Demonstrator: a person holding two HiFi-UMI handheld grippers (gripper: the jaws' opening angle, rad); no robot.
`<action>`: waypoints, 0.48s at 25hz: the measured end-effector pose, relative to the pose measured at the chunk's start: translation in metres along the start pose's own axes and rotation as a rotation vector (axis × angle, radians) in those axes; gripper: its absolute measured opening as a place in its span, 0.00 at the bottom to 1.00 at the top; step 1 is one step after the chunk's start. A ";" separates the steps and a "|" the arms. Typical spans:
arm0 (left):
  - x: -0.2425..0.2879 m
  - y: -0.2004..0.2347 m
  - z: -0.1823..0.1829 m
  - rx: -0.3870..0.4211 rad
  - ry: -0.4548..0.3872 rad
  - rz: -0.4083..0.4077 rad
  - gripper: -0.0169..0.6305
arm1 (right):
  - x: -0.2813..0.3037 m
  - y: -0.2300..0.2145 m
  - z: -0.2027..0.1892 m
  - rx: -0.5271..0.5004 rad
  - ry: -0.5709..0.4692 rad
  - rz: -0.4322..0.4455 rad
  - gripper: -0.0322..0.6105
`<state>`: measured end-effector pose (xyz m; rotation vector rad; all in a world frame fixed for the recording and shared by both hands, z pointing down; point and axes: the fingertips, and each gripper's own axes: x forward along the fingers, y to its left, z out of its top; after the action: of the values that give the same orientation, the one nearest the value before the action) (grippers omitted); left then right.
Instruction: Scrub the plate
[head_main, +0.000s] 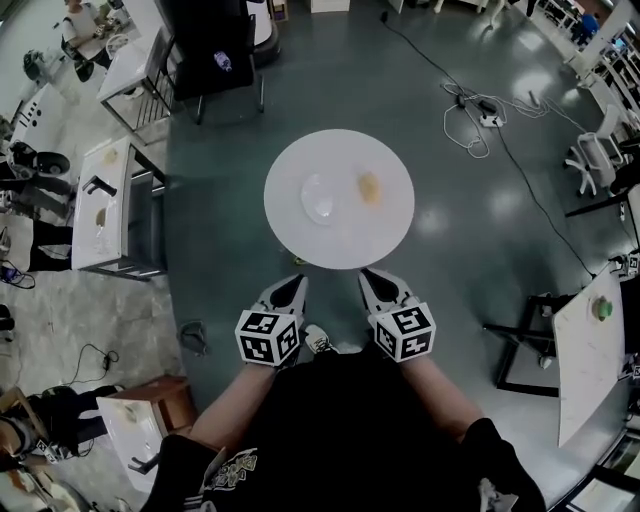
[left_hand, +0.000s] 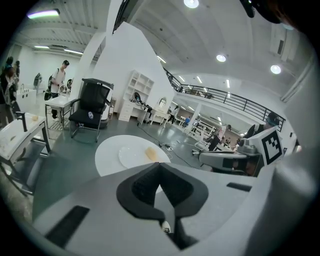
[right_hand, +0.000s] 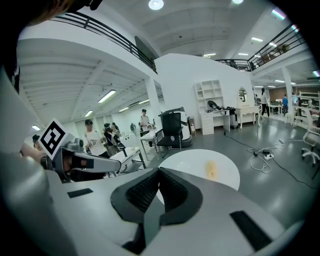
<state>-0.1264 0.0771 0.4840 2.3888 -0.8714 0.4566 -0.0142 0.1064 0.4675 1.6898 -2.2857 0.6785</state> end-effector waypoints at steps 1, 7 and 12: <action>-0.001 -0.002 0.000 0.001 0.000 -0.001 0.03 | -0.002 0.000 0.000 0.001 -0.002 0.000 0.08; -0.003 -0.011 -0.002 0.013 -0.003 -0.016 0.04 | -0.010 0.005 -0.001 -0.001 -0.015 0.011 0.08; -0.002 -0.017 -0.004 0.013 -0.008 -0.019 0.03 | -0.014 0.006 -0.006 -0.007 -0.009 0.020 0.08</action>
<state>-0.1173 0.0915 0.4798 2.4105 -0.8512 0.4473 -0.0161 0.1223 0.4656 1.6724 -2.3121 0.6675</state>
